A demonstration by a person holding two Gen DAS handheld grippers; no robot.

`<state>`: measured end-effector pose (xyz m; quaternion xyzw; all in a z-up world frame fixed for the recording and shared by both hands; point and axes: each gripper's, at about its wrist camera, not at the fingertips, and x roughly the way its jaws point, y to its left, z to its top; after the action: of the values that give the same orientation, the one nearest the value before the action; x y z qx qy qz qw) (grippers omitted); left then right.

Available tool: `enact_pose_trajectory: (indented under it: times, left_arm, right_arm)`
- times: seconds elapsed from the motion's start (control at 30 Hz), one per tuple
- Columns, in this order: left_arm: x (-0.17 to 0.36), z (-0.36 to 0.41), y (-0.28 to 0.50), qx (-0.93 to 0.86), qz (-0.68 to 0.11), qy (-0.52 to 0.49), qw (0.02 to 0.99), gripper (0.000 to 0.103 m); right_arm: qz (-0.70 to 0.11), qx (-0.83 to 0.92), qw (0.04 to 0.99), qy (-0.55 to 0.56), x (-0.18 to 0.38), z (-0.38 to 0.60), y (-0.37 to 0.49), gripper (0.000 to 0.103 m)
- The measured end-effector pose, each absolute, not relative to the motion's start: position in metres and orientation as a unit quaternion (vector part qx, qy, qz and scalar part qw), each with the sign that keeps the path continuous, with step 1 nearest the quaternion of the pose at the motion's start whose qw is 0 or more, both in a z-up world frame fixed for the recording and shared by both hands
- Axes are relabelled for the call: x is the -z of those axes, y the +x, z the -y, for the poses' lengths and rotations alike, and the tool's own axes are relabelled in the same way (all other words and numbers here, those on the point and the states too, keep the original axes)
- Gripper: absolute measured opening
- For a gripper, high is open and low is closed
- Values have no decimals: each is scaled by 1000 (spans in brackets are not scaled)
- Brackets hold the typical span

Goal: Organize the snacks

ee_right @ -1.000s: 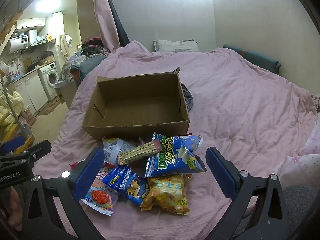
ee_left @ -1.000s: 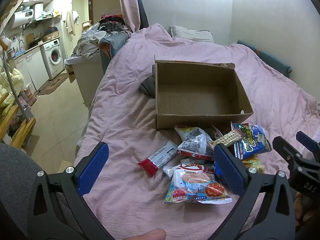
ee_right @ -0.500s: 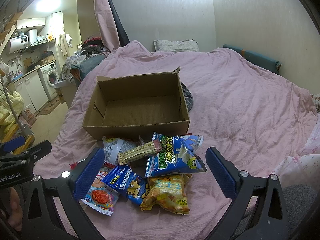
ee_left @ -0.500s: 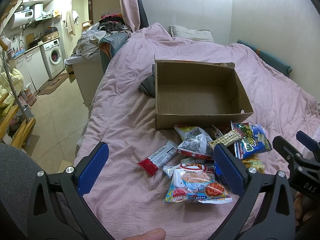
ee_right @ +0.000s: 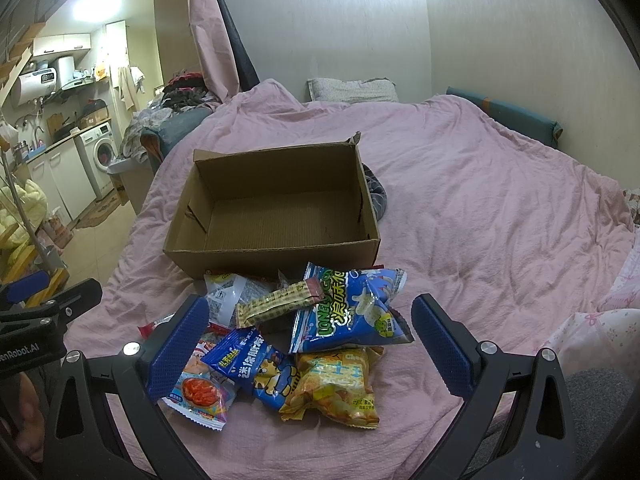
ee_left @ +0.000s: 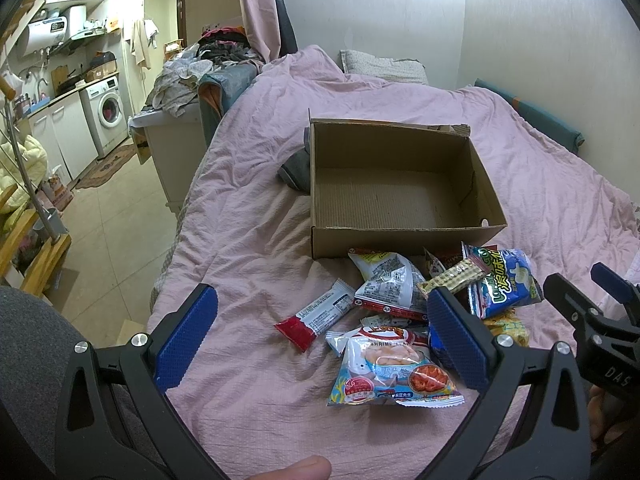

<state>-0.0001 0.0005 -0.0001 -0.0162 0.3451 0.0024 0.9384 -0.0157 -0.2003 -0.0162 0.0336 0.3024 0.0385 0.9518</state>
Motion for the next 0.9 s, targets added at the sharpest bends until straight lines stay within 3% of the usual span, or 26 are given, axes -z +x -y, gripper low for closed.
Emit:
enact_pose_trajectory:
  times: [0.9]
  left_arm:
    - [2, -2, -1, -2, -346, -17, 938, 103]
  right_arm:
    - [-303, -39, 952, 33, 16, 201, -16, 103]
